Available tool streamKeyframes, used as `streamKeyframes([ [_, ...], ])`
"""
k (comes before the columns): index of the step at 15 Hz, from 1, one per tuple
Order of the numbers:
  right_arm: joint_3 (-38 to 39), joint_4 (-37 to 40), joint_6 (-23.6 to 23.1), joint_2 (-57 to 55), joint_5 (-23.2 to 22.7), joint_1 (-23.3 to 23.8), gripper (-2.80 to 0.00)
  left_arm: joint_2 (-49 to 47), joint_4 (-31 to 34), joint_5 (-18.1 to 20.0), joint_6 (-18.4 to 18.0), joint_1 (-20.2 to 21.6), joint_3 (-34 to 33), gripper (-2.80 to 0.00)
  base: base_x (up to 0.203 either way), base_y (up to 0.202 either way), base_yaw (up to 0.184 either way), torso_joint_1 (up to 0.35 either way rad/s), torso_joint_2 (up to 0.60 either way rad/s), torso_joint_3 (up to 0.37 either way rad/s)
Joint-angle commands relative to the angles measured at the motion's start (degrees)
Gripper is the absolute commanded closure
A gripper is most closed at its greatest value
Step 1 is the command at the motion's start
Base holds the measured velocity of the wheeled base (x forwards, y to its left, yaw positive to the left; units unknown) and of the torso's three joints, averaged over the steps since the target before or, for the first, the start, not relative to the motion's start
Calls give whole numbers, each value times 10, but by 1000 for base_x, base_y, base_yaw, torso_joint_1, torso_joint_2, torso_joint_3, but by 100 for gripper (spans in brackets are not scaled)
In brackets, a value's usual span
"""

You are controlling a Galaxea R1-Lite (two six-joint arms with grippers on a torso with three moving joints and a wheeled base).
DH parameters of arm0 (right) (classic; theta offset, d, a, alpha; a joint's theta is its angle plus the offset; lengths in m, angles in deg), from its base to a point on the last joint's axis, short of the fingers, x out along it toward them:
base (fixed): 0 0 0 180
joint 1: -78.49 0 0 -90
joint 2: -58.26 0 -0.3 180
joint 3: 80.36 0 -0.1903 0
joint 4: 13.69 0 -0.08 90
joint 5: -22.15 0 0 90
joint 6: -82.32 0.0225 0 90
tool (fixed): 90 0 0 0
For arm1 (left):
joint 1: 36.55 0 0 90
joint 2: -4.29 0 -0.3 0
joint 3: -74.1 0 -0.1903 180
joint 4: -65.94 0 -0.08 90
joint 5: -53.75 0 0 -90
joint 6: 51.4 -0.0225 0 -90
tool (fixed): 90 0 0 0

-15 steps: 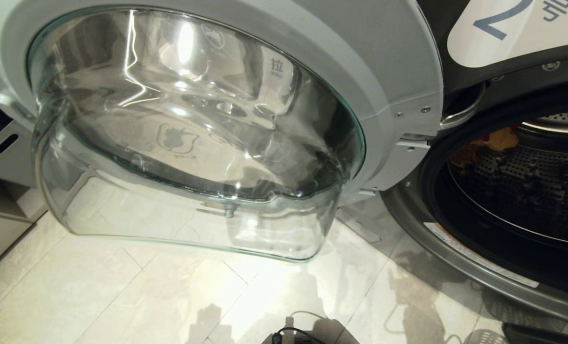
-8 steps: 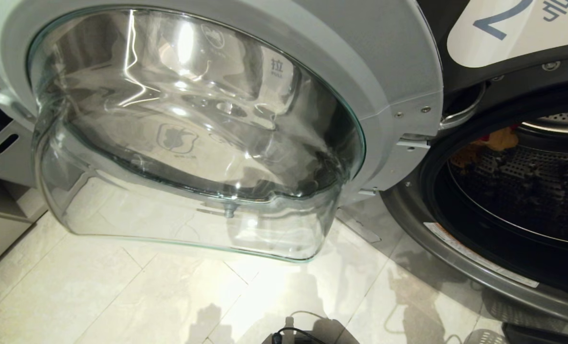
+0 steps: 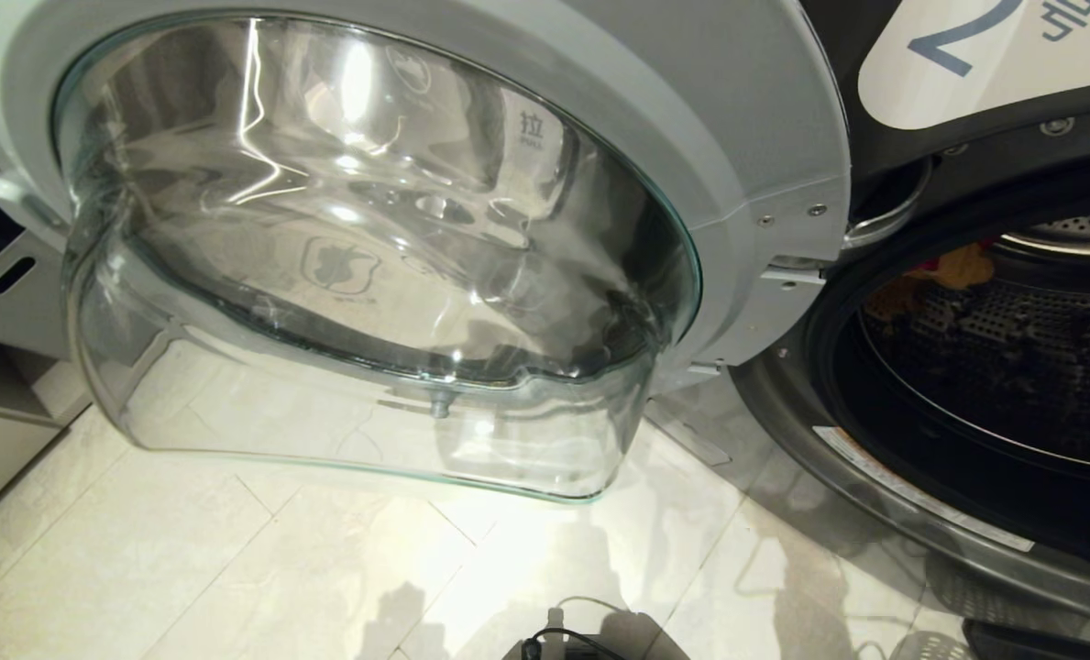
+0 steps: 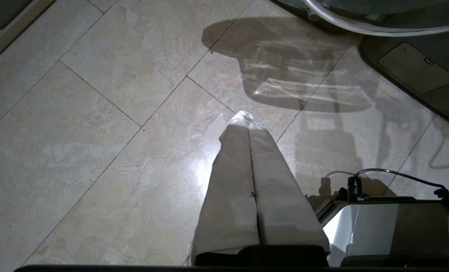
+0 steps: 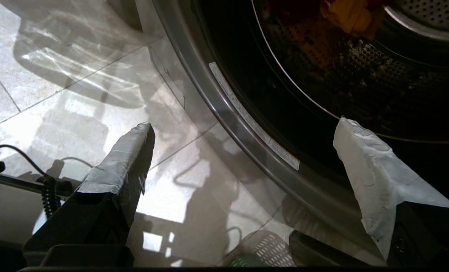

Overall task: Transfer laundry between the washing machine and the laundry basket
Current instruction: Pick a cloth and place it into the basket

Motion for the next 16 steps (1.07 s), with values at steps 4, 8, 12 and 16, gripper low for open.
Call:
streamKeyframes([
  [4, 13, -250, -32, -407, 20, 12, -280, 0, 0, 0, 0, 0, 0, 0, 0, 0, 0, 0, 0, 0],
  [8, 57, -537, -60, -690, 52, -10, -280, 0, 0, 0, 0, 0, 0, 0, 0, 0, 0, 0, 0, 0],
  [12, 20, -781, -92, -844, 109, -29, -280, 0, 0, 0, 0, 0, 0, 0, 0, 0, 0, 0, 0, 0],
  [16, -16, -784, -116, -859, 123, -26, -280, 0, 0, 0, 0, 0, 0, 0, 0, 0, 0, 0, 0, 0],
])
